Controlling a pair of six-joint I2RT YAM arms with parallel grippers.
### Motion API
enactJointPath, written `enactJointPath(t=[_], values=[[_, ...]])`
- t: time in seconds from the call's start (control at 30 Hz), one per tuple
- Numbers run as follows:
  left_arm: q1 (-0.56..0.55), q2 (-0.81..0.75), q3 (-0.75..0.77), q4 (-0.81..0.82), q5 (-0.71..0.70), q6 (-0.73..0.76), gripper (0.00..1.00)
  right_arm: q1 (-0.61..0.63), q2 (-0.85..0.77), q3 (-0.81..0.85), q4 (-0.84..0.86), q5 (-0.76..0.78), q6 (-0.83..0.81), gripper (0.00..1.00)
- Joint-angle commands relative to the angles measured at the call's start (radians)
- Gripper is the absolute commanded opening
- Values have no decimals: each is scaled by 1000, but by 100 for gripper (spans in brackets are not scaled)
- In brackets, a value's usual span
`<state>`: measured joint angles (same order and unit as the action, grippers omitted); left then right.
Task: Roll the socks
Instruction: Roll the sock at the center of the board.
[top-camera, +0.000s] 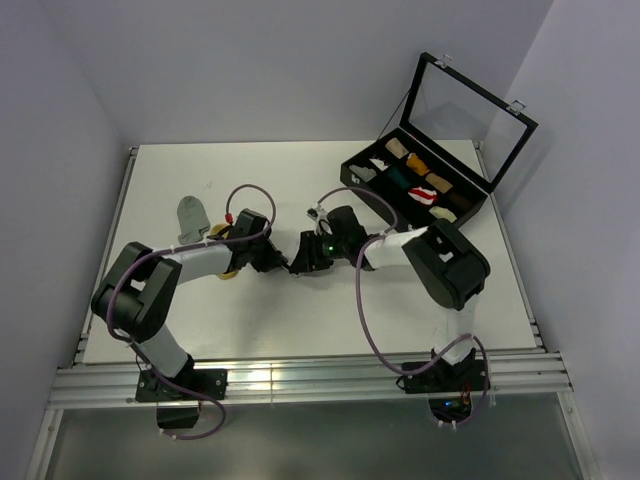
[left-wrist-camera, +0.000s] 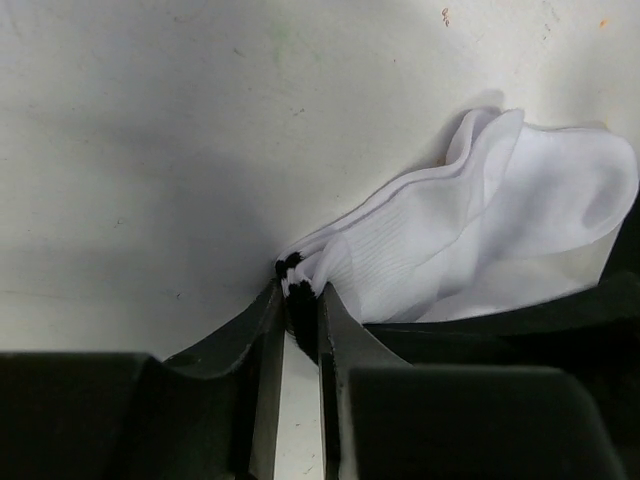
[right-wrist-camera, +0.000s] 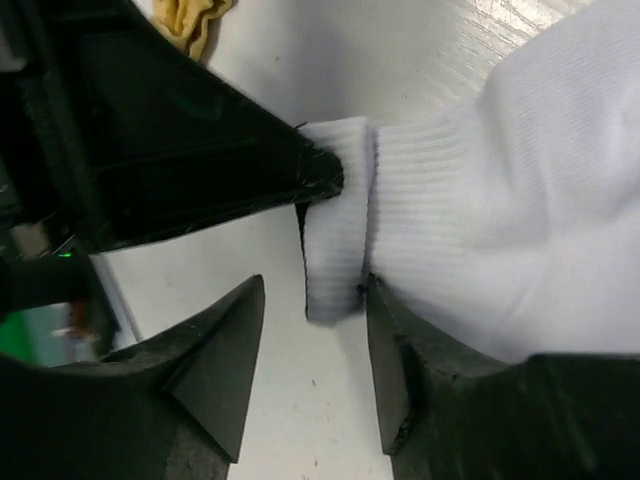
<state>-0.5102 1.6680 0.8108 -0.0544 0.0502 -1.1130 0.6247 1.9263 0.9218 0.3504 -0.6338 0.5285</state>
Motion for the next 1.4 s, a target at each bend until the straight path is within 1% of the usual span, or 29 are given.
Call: enactJointPath(t=[0.0, 0.03, 0.07, 0.13, 0.17, 0.2, 0.33, 0.43, 0.63, 1.0, 1.07, 1.37], values=[[-7, 38, 34, -134, -46, 74, 9, 58, -129, -27, -162, 284, -157, 54], [-8, 39, 40, -142, -46, 81, 9, 75, -156, -43, -162, 330, -169, 55], [-8, 39, 51, -159, -46, 85, 8, 107, -182, -50, -162, 442, -194, 56], [-8, 41, 62, -171, -46, 99, 8, 147, -248, -72, -151, 558, -225, 57], [-8, 42, 73, -174, -46, 102, 8, 188, -263, -78, -143, 606, -255, 57], [-8, 44, 77, -185, -46, 111, 8, 207, -291, -83, -128, 684, -272, 57], [-8, 53, 99, -202, -44, 120, 8, 291, -331, -119, -62, 796, -358, 57], [-8, 55, 103, -202, -36, 120, 8, 338, -322, -109, -45, 827, -409, 55], [-10, 55, 113, -203, -26, 122, 8, 388, -248, -64, -41, 859, -476, 53], [-10, 61, 117, -203, -10, 124, 9, 395, -159, -11, -30, 839, -518, 52], [-10, 61, 114, -203, -10, 124, 9, 397, -151, -3, -33, 839, -545, 52], [-10, 68, 123, -213, -6, 130, 9, 417, -144, 17, -39, 873, -565, 51]])
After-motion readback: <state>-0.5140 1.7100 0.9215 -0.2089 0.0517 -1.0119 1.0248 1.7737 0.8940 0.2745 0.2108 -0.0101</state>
